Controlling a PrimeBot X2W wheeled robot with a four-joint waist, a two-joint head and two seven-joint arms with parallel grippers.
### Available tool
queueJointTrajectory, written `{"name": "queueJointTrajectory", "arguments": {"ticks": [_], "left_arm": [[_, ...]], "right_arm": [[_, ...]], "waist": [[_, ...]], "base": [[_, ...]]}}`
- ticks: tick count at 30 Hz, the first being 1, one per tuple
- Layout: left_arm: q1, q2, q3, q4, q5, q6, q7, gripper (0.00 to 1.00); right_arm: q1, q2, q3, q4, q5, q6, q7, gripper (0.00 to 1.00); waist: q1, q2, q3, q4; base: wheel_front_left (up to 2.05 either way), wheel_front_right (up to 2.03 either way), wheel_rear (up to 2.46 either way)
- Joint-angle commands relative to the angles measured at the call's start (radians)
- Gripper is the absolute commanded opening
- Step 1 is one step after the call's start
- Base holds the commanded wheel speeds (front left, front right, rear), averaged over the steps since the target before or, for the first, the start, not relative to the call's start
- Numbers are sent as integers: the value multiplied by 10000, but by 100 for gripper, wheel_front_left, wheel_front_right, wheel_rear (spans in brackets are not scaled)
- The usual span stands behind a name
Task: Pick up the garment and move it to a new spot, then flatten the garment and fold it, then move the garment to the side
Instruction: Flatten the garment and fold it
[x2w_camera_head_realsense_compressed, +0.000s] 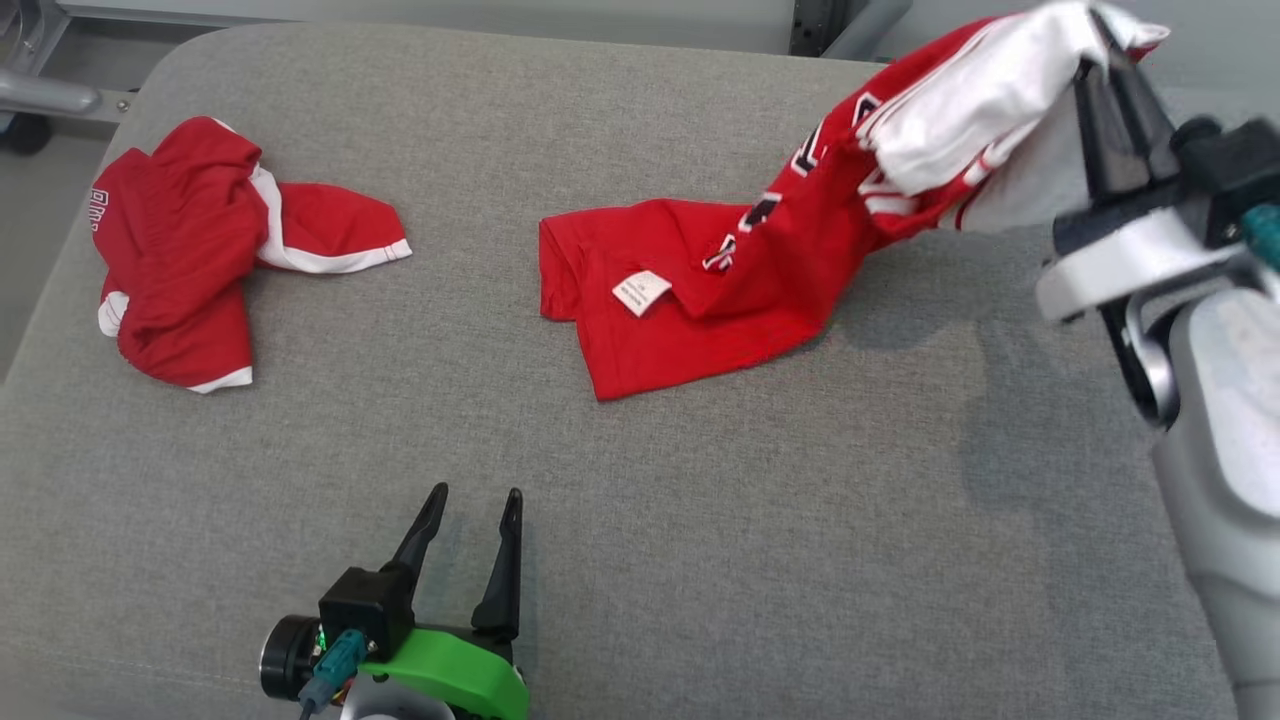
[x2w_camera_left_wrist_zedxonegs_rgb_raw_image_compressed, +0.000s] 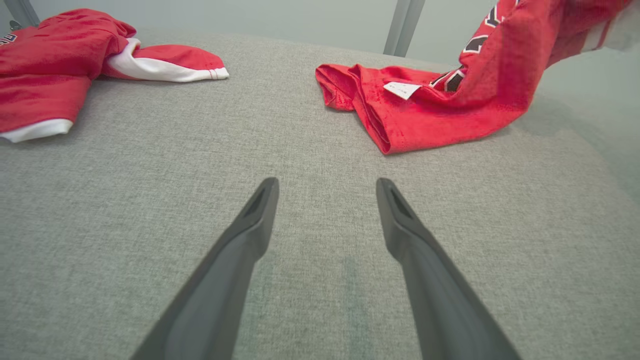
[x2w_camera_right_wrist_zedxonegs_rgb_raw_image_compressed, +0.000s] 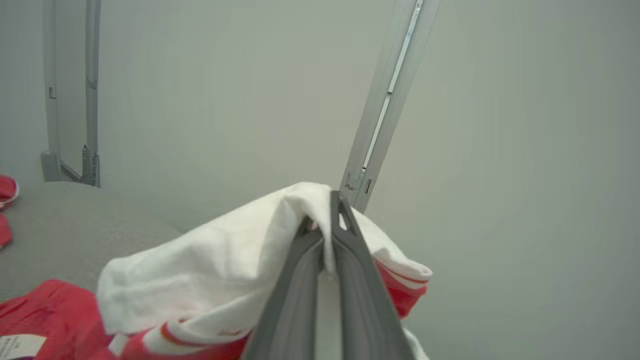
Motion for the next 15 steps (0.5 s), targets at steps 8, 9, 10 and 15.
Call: {"name": "queueJointTrajectory", "arguments": {"ticks": [8, 9, 10, 15], "left_arm": [[260, 32, 85, 147, -1, 29, 0, 100], [256, 31, 124, 164, 42, 11, -2, 100], [253, 31, 170, 190, 88, -13, -2, 100], [318, 31, 366, 355, 292, -112, -2, 100]], "right_arm": [[3184, 88, -277, 1430, 250, -14, -15, 100], [3448, 181, -350, 1471, 289, -14, -15, 100], [3675, 269, -420, 1460, 316, -14, -15, 100], [4441, 848, -649, 1164, 600, -14, -15, 100]], "waist": [[0, 83, -414, -605], [0, 83, -458, -721], [0, 83, -512, -839], [0, 83, -908, -1360]], "base": [[0, 0, 0], [0, 0, 0], [0, 0, 0], [0, 0, 0]]}}
